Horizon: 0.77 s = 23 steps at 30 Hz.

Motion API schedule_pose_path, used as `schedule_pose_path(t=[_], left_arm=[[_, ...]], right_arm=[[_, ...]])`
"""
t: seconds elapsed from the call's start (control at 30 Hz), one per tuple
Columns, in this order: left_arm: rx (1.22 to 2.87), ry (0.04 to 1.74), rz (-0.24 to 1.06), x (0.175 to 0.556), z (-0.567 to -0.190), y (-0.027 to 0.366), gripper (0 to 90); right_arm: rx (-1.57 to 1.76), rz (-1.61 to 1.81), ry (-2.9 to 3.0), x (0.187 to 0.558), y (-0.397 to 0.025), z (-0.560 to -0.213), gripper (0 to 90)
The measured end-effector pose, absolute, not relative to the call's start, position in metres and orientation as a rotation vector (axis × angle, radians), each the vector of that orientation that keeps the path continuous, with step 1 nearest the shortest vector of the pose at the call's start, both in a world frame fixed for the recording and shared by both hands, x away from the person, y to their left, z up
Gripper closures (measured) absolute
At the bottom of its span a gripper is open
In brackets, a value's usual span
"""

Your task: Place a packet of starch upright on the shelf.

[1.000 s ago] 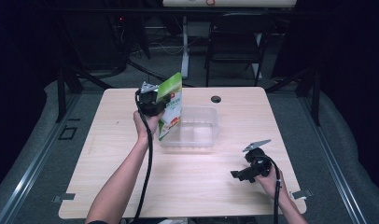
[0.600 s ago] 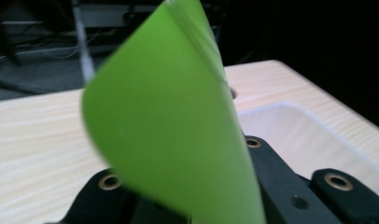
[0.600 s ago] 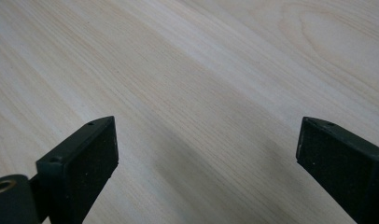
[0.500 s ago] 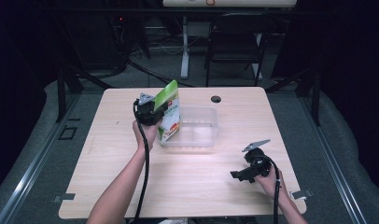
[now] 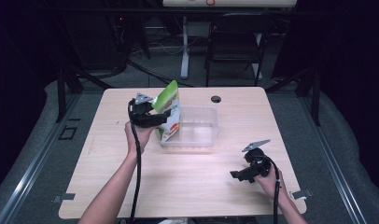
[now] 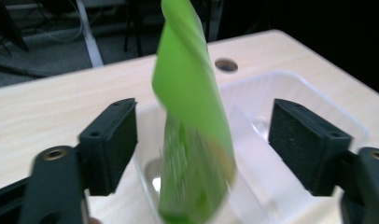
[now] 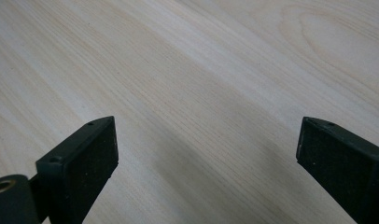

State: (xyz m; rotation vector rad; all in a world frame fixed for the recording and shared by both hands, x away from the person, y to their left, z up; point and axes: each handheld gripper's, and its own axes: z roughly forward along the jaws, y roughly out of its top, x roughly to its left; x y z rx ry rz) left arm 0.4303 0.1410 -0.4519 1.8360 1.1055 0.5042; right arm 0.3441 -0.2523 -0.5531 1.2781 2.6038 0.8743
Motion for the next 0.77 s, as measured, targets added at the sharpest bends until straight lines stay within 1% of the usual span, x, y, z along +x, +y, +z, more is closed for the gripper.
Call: schedule_pose_path(t=[0.1, 0.17, 0.23, 0.4, 0.47, 0.67, 0.77], left_arm=[[1.866, 1.109, 0.501, 0.419, -0.450, 0.148, 16.1], [1.886, 1.116, 0.509, 0.412, -0.451, 0.153, 15.7], [1.933, 1.127, 0.499, 0.404, -0.454, 0.161, 15.5], [1.980, 1.148, 0.464, 0.382, -0.470, 0.178, 15.1], [2.027, 1.154, 0.446, 0.373, -0.477, 0.184, 15.1], [2.061, 1.164, 0.454, 0.346, -0.497, 0.204, 13.9], [2.061, 1.181, 0.425, 0.340, -0.504, 0.215, 11.9]], right_arm=[[1.269, 0.863, 2.610, 0.344, -0.252, -0.553, 5.1], [1.310, 0.930, 2.552, 0.342, -0.250, -0.556, 5.1], [1.267, 0.863, 2.607, 0.344, -0.253, -0.553, 5.1], [1.275, 0.875, 2.603, 0.344, -0.251, -0.554, 5.1], [1.271, 0.866, 2.615, 0.344, -0.251, -0.553, 5.1], [1.279, 0.862, 2.599, 0.343, -0.252, -0.553, 5.1], [1.273, 0.866, 2.603, 0.344, -0.252, -0.553, 5.1]])
